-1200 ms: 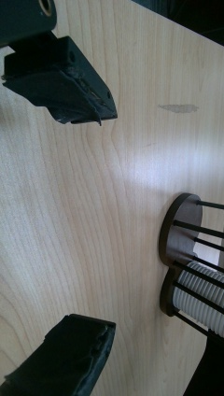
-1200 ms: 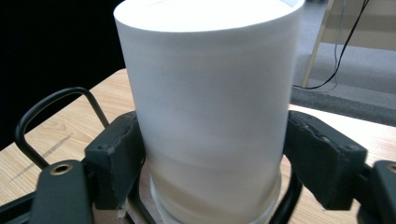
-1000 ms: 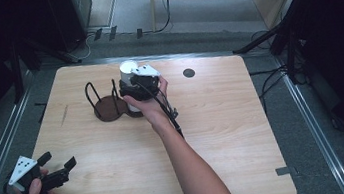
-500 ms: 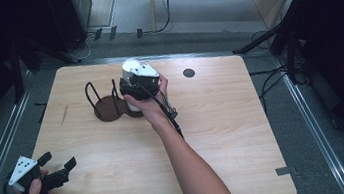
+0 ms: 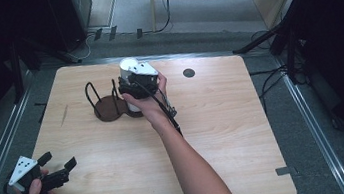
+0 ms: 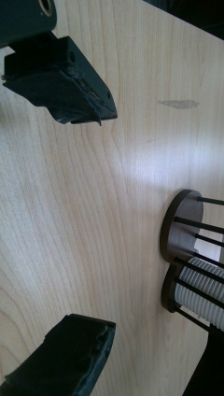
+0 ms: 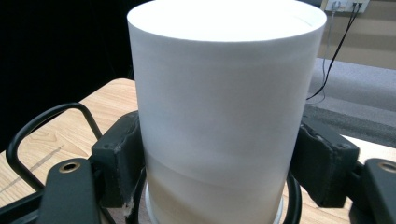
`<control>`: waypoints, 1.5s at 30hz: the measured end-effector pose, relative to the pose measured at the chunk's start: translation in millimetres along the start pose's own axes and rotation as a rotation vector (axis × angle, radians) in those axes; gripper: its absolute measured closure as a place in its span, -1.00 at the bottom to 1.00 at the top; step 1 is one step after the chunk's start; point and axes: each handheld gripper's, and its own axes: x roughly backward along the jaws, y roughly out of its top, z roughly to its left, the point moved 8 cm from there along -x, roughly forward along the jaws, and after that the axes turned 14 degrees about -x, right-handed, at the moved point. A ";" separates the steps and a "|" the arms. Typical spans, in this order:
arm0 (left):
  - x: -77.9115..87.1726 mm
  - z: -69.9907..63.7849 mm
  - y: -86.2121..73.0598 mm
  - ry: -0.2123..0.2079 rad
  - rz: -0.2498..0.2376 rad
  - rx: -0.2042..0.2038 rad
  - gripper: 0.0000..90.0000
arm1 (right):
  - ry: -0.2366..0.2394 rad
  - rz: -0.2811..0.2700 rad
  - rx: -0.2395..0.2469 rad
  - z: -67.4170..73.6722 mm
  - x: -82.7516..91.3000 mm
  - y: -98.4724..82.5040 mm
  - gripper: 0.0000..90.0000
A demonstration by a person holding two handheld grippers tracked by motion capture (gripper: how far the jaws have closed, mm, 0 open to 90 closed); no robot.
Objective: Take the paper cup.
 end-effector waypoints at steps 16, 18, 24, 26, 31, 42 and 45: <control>0.0 0.2 -0.1 -0.001 0.001 0.002 -0.95 | 0.008 -0.009 -0.011 2.0 1.8 3.4 -0.43; 0.1 0.2 -0.1 0.000 0.001 0.001 -0.95 | 0.008 0.007 -0.025 0.8 0.5 0.8 -0.45; 0.1 0.2 0.0 0.001 -0.001 0.003 -0.95 | 0.000 0.025 -0.036 -2.6 -2.3 -4.4 -0.63; 0.1 0.2 0.0 0.000 -0.001 0.003 -0.95 | 0.001 0.022 -0.038 -3.4 -2.5 -5.3 -0.66; 0.0 0.2 -0.1 -0.001 0.000 0.002 -0.95 | -0.004 0.029 -0.028 -3.7 -3.9 -9.2 -0.67; 0.2 0.7 -0.3 -0.001 0.002 0.008 -0.95 | -0.008 0.030 -0.020 -3.7 -6.1 -15.0 -0.49; 0.1 0.8 -0.4 -0.003 0.004 0.010 -0.95 | -0.006 0.019 0.008 -3.2 -5.0 -14.0 -0.46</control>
